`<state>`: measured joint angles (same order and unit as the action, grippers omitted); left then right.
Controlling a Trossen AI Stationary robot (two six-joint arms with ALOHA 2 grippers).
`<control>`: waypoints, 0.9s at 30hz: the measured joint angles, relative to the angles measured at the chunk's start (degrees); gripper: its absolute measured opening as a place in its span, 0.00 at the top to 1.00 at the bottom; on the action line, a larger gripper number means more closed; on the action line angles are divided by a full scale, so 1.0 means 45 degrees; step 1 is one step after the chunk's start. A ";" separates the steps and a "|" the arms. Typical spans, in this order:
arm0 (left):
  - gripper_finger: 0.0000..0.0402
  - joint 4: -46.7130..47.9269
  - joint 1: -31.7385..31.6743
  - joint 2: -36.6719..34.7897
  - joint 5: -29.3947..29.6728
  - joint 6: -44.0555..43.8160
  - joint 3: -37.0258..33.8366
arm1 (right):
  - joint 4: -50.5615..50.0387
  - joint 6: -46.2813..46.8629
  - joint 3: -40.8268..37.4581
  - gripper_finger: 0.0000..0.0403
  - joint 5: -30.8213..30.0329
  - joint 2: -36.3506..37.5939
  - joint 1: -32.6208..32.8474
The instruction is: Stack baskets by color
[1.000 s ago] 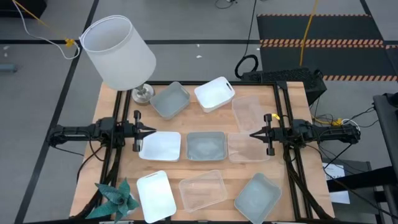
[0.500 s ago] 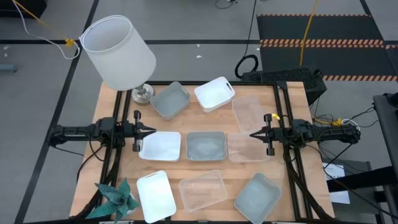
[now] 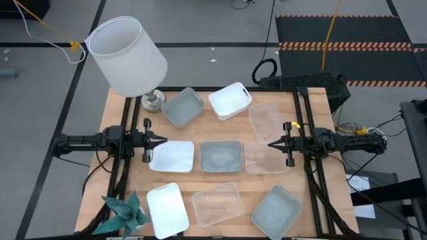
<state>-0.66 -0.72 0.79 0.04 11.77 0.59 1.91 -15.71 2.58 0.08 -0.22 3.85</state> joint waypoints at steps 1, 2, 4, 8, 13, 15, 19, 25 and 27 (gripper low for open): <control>0.92 0.0001 -0.0001 0.0000 0.0001 0.0000 -0.0002 | 0.0001 0.0001 0.0000 1.00 0.0000 0.0001 -0.0001; 0.92 0.0002 -0.0001 0.0002 -0.0001 0.0000 -0.0002 | 0.0001 0.0001 0.0003 1.00 -0.0001 -0.0001 -0.0003; 0.92 -0.0002 0.0002 0.0002 -0.0002 0.0000 -0.0002 | 0.0001 0.0001 0.0001 1.00 -0.0005 0.0003 0.0001; 0.92 0.0001 -0.0001 -0.0002 -0.0002 0.0000 0.0000 | -0.0001 -0.0001 -0.0002 1.00 -0.0002 0.0001 -0.0001; 0.92 0.0001 0.0001 0.0001 -0.0001 0.0000 -0.0002 | -0.0002 0.0001 0.0002 1.00 -0.0004 -0.0001 0.0000; 0.92 0.0000 -0.0001 0.0000 -0.0001 0.0000 -0.0002 | -0.0001 0.0001 0.0001 1.00 -0.0003 0.0003 -0.0001; 0.92 -0.0002 -0.0002 0.0002 0.0002 0.0000 -0.0002 | 0.0001 0.0001 0.0001 1.00 -0.0003 0.0000 0.0000; 0.92 -0.0002 0.0000 0.0002 0.0000 0.0000 -0.0001 | 0.0007 0.0515 0.0003 1.00 -0.0005 0.0003 0.0001; 0.92 0.0002 0.0001 -0.0001 0.0002 0.0000 -0.0001 | 0.0011 0.1358 -0.0002 1.00 -0.0003 0.0000 0.0001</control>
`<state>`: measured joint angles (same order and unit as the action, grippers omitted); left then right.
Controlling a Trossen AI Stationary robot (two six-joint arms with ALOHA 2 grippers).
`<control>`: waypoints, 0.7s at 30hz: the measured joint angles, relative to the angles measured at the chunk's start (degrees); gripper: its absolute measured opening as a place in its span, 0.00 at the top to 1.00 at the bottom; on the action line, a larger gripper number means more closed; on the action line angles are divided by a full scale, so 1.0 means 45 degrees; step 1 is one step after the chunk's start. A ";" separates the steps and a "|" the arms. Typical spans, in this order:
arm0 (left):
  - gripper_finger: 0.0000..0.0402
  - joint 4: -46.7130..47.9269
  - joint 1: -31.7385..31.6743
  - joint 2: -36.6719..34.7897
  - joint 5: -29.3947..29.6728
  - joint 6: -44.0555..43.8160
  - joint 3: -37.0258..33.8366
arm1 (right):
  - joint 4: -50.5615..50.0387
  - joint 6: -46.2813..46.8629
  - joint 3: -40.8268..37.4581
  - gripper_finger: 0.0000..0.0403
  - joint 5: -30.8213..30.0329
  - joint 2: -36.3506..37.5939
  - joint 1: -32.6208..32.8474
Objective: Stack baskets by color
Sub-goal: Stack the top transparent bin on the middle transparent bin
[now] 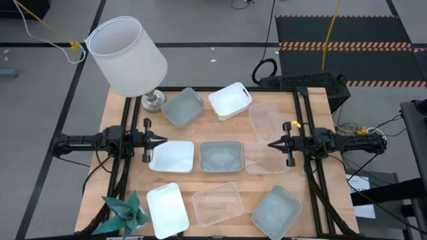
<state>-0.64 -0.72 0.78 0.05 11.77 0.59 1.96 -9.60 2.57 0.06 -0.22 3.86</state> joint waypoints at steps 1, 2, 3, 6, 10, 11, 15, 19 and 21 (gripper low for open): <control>0.92 -0.0003 -0.0002 -0.0001 -0.0002 0.0000 0.0003 | 0.0003 0.0417 0.0001 1.00 -0.0002 0.0000 -0.0001; 0.92 -0.0005 -0.0003 -0.0002 -0.0004 0.0000 0.0002 | 0.0005 0.0831 0.0003 1.00 0.0003 0.0000 0.0000; 0.92 -0.0002 -0.0003 0.0000 0.0000 0.0000 -0.0002 | 0.0005 0.1262 0.0000 1.00 0.0000 0.0003 0.0000; 0.92 -0.0005 0.0001 0.0003 -0.0004 0.0000 0.0002 | 0.0015 0.2753 0.0000 1.00 -0.0002 0.0003 0.0000; 0.92 -0.0005 -0.0003 0.0002 0.0000 0.0000 -0.0002 | 0.0074 0.3496 0.0000 1.00 0.0790 -0.0037 -0.0005; 0.92 -0.0005 -0.0002 0.0000 -0.0001 0.0000 -0.0002 | 0.0102 0.3338 0.0004 1.00 0.1076 -0.0056 -0.0005; 0.92 -0.0005 -0.0003 0.0003 -0.0005 0.0000 0.0003 | 0.0151 0.3321 0.0005 1.00 0.1324 -0.0079 0.0000; 0.92 -0.0005 -0.0003 -0.0002 0.0000 0.0000 0.0001 | 0.0505 0.2814 0.0000 1.00 0.1310 -0.0079 0.0000; 0.92 -0.0005 0.0001 -0.0002 0.0000 0.0000 -0.0002 | 0.0877 0.2726 0.0010 1.00 0.1293 -0.0079 0.0000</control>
<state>-0.67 -0.72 0.78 0.05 11.77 0.58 5.90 2.67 2.61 5.88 -0.58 3.86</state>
